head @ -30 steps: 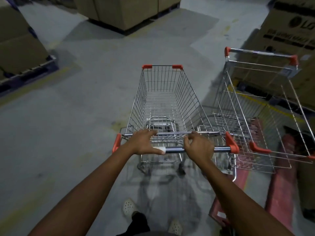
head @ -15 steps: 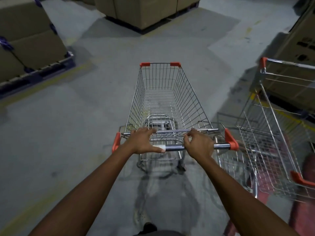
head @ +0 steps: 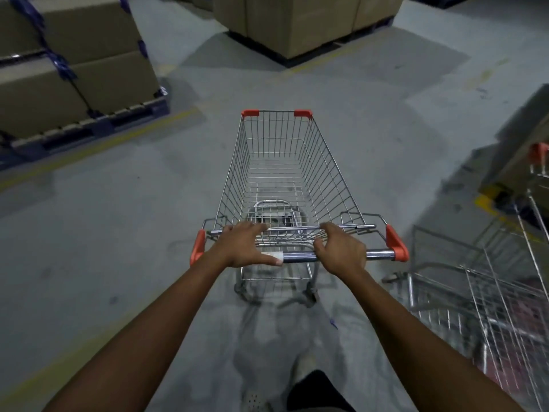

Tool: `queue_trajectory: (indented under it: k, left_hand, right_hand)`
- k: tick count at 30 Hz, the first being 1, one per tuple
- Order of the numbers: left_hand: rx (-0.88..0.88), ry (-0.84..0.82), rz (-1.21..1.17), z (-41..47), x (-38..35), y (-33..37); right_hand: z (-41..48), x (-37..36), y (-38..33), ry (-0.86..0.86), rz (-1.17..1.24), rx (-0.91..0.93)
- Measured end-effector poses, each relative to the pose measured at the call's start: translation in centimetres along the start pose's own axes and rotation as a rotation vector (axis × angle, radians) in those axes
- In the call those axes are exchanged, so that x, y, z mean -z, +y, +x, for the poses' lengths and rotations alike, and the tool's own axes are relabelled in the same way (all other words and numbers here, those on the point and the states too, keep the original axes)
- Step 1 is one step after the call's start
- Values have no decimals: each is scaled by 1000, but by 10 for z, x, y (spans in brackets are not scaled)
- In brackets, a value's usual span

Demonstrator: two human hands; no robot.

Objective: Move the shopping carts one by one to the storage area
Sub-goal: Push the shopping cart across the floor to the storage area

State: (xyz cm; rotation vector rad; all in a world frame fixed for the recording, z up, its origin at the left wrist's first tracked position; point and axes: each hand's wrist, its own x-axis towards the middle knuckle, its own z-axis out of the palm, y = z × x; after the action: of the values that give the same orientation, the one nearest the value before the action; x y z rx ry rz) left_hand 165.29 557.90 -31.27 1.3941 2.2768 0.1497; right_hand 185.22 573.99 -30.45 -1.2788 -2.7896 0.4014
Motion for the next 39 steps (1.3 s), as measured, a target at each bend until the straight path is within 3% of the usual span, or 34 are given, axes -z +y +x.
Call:
queue_trajectory:
  k: [7,23,39]
  left_hand:
    - [112,50,-48,43,29,-40]
    - [407,133,-201,134,104,-128]
    - [571,226,-270,170,180,-300]
  right_hand:
    - [96,-1,-32,-114,-55,184]
    - [301,-10,-133,-188,-53,451]
    - [436,-45,-321,-248,-95,656]
